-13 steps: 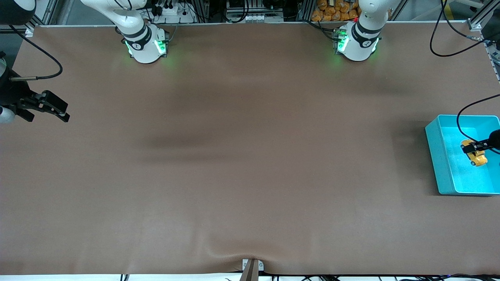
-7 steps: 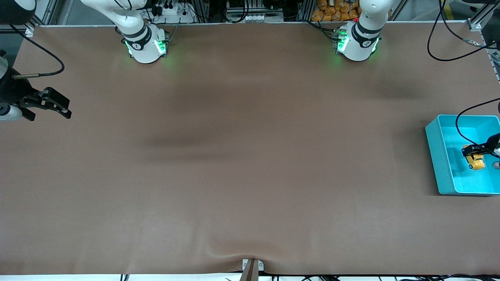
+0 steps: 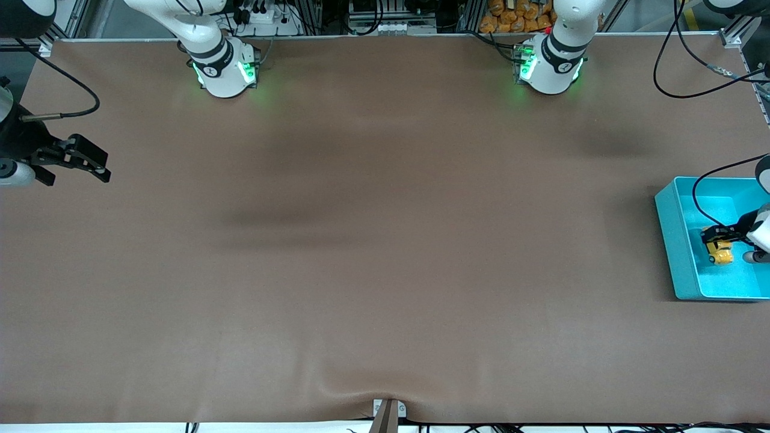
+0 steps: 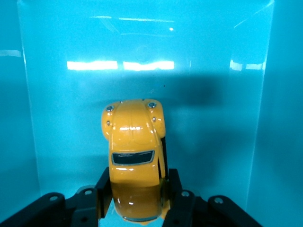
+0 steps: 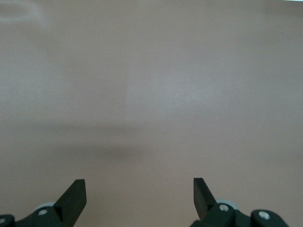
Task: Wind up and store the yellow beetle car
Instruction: 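Open the left gripper to release the car inside the bin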
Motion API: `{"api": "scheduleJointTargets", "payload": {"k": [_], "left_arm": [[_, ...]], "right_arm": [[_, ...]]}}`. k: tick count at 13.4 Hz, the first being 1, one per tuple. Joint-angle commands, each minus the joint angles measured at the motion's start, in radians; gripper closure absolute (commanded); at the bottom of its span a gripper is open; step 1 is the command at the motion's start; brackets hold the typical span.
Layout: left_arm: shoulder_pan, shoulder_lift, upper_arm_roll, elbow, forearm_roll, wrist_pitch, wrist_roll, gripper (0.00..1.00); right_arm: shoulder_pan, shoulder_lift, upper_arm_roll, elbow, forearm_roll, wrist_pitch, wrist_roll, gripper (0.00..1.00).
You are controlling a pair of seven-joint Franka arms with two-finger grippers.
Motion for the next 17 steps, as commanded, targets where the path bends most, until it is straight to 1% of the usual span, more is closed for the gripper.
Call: {"api": "scheduleJointTargets", "payload": {"k": [1,2,3,6,7,10,12,15,16,17], "left_arm": [[0.007,0.009,-0.005,0.02,0.023,0.003,0.013,0.52],[0.007,0.004,-0.005,0.016,0.026,0.003,0.015,0.07],[0.006,-0.011,-0.006,0.01,0.026,0.003,0.015,0.0],[0.004,-0.12,-0.017,-0.012,0.025,-0.017,0.013,0.0],[0.004,-0.157,-0.029,-0.01,0.025,-0.045,0.009,0.0],[0.003,-0.261,-0.101,-0.019,0.023,-0.13,-0.028,0.0],[0.001,-0.321,-0.185,-0.021,0.023,-0.215,-0.11,0.0],[-0.011,-0.404,-0.299,-0.02,0.023,-0.354,-0.295,0.0],[-0.055,-0.433,-0.311,-0.02,0.022,-0.397,-0.353,0.0],[-0.122,-0.454,-0.307,-0.017,0.02,-0.446,-0.416,0.0]], "right_arm": [[0.007,0.014,-0.002,0.027,-0.006,-0.017,-0.003,0.0],[0.007,0.014,-0.002,0.027,-0.006,-0.017,-0.003,0.0],[0.007,0.014,-0.002,0.027,-0.006,-0.017,-0.003,0.0],[0.007,0.014,-0.002,0.027,-0.006,-0.017,-0.003,0.0],[0.007,0.014,-0.002,0.027,-0.006,-0.017,-0.003,0.0],[0.004,0.012,-0.002,0.028,-0.006,-0.018,-0.003,0.0],[0.006,0.012,-0.002,0.028,-0.004,-0.017,-0.003,0.0],[0.006,0.012,-0.002,0.027,-0.005,-0.018,-0.005,0.0],[0.006,0.012,-0.002,0.027,-0.004,-0.018,-0.005,0.0],[0.006,0.012,-0.002,0.027,-0.005,-0.02,-0.005,0.0]]}}
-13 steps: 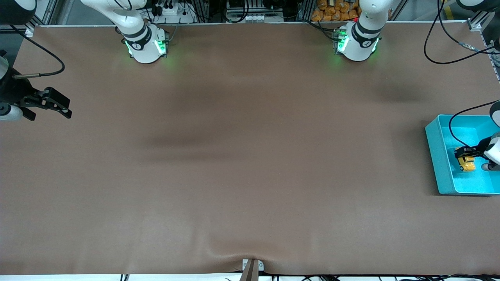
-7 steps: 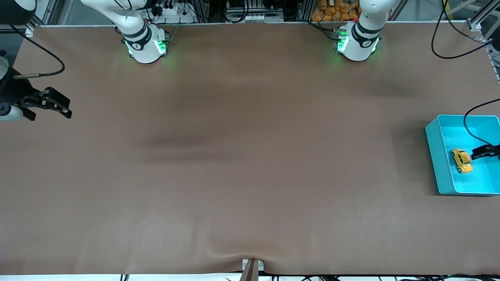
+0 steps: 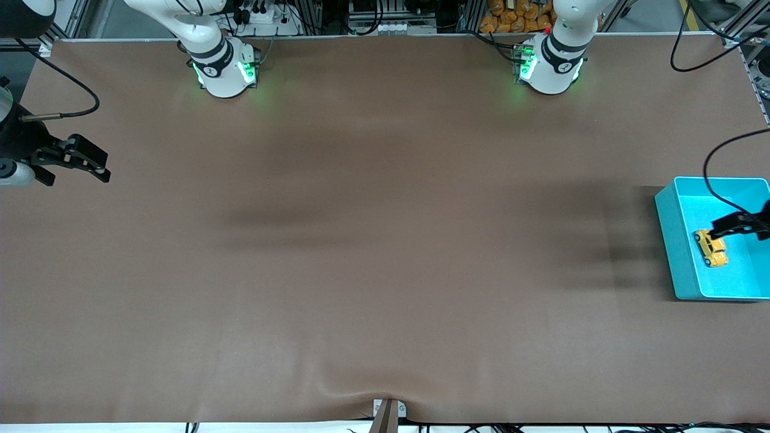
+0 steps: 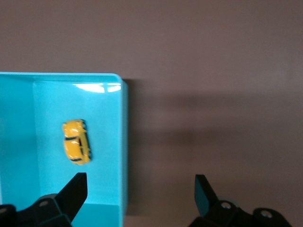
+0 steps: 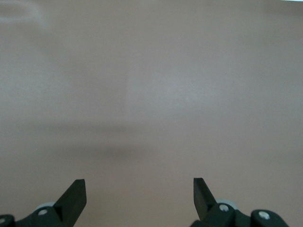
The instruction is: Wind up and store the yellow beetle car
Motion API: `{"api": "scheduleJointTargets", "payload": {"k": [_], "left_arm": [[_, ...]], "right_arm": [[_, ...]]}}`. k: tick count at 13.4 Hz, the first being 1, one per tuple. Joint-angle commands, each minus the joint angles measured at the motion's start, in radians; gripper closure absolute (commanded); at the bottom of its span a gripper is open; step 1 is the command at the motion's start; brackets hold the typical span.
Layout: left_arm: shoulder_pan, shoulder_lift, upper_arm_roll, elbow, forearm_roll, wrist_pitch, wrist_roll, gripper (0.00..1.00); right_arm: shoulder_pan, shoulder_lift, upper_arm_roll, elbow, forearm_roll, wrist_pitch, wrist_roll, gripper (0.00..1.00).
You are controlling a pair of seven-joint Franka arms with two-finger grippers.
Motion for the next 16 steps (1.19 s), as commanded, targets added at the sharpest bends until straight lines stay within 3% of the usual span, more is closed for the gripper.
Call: {"api": "scheduleJointTargets", "payload": {"k": [1,3,7,11,16], "left_arm": [[-0.138,-0.096,0.003,-0.024,0.018,-0.109,-0.161,0.0],[-0.244,-0.156,0.013,-0.023,0.014,-0.184,-0.244,0.0],[-0.485,-0.277,0.189,0.023,-0.061,-0.347,-0.246,0.0],[-0.585,-0.302,0.278,0.124,-0.115,-0.488,-0.207,0.0],[-0.595,-0.337,0.293,0.125,-0.121,-0.542,-0.166,0.0]], "right_arm": [[0.006,0.013,-0.002,0.025,-0.006,-0.019,-0.007,0.0],[0.006,0.011,-0.004,0.027,-0.006,-0.019,-0.005,0.0],[0.007,0.011,-0.004,0.024,-0.006,-0.019,-0.007,0.0],[0.006,0.011,-0.004,0.025,-0.006,-0.02,-0.007,0.0],[0.004,0.011,-0.004,0.025,-0.006,-0.019,-0.005,0.0]]}}
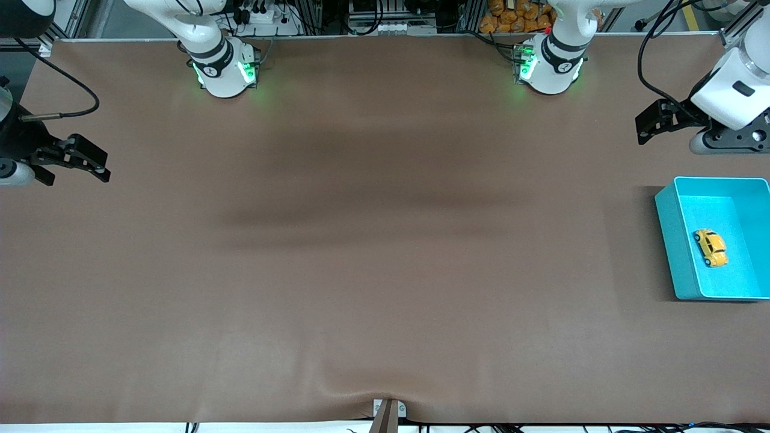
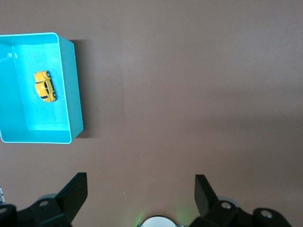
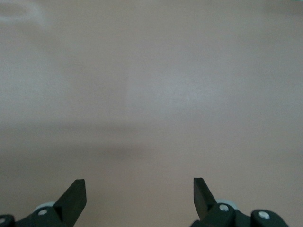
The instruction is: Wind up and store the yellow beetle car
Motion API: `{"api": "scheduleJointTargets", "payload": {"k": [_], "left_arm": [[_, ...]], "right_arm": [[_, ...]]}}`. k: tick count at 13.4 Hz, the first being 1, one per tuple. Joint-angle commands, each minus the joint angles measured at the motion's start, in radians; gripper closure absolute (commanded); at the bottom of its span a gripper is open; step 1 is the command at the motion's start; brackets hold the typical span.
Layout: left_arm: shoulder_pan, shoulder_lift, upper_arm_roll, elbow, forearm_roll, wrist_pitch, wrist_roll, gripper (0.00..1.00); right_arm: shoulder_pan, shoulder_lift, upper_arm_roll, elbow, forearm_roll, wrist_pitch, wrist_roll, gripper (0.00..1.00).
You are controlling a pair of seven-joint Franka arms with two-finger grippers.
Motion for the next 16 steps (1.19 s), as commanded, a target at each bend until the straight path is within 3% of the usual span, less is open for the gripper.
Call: {"api": "scheduleJointTargets", "payload": {"k": [1,9,12,16], "left_arm": [[-0.013,-0.025,0.017,0.01,-0.022,-0.036,0.026,0.0],[-0.02,-0.042,0.032,0.01,-0.067,-0.043,0.061,0.0],[-0.057,-0.042,0.09,0.01,-0.096,-0.043,0.089,0.0],[-0.05,-0.042,0.092,0.012,-0.098,-0.043,0.075,0.0]], "right_arm": [[0.004,0.01,-0.004,0.023,-0.006,-0.017,-0.003,0.0],[0.004,0.01,-0.004,0.023,-0.006,-0.015,-0.005,0.0],[0.004,0.01,-0.004,0.023,-0.006,-0.017,-0.005,0.0],[0.004,0.01,-0.004,0.023,-0.006,-0.015,-0.005,0.0]]}}
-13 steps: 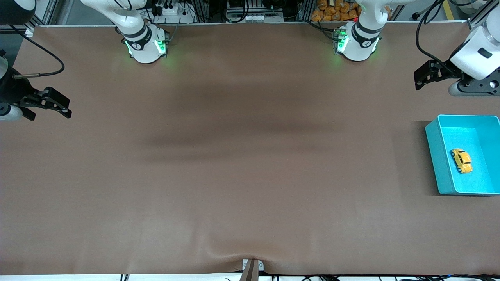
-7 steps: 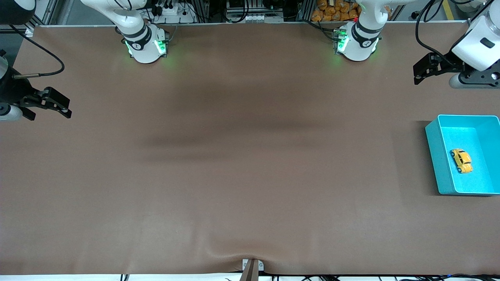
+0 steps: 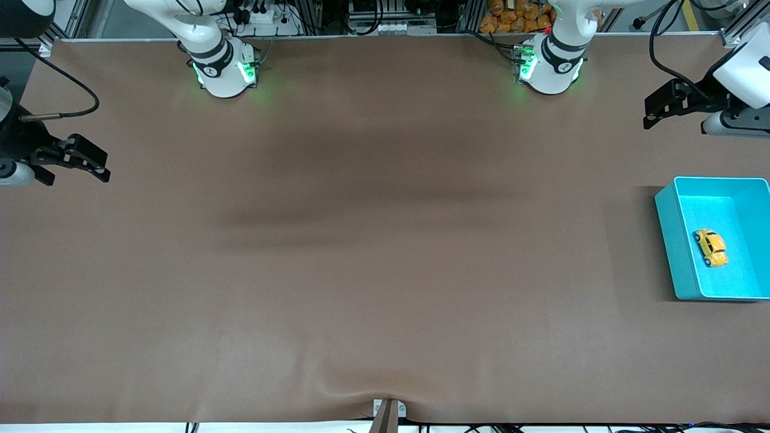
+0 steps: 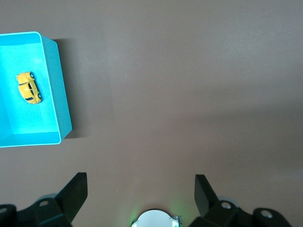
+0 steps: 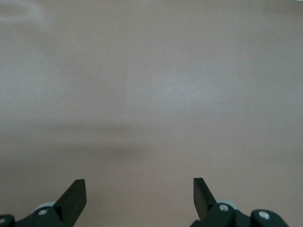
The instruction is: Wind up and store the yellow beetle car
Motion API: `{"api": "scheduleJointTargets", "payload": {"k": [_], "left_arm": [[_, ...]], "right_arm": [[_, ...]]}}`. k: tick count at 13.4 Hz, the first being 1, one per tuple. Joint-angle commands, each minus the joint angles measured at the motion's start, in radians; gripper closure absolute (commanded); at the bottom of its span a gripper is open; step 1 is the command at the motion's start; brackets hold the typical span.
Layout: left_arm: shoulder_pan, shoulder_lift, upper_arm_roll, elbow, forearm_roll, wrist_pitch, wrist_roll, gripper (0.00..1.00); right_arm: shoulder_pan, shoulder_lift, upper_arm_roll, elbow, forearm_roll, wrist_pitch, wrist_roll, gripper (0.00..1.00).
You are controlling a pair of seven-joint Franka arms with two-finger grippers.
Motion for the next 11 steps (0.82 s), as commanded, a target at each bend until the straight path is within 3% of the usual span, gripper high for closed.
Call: {"api": "scheduleJointTargets", "payload": {"k": [1,11], "left_arm": [[-0.013,-0.014,0.011,0.006,-0.017,-0.01,-0.008,0.0],[-0.013,-0.013,0.013,0.015,-0.009,0.001,-0.08,0.0]], "right_arm": [[0.004,0.01,-0.003,0.023,-0.006,-0.017,-0.005,0.0],[0.004,0.01,-0.003,0.023,-0.006,-0.017,-0.007,0.0]]}}
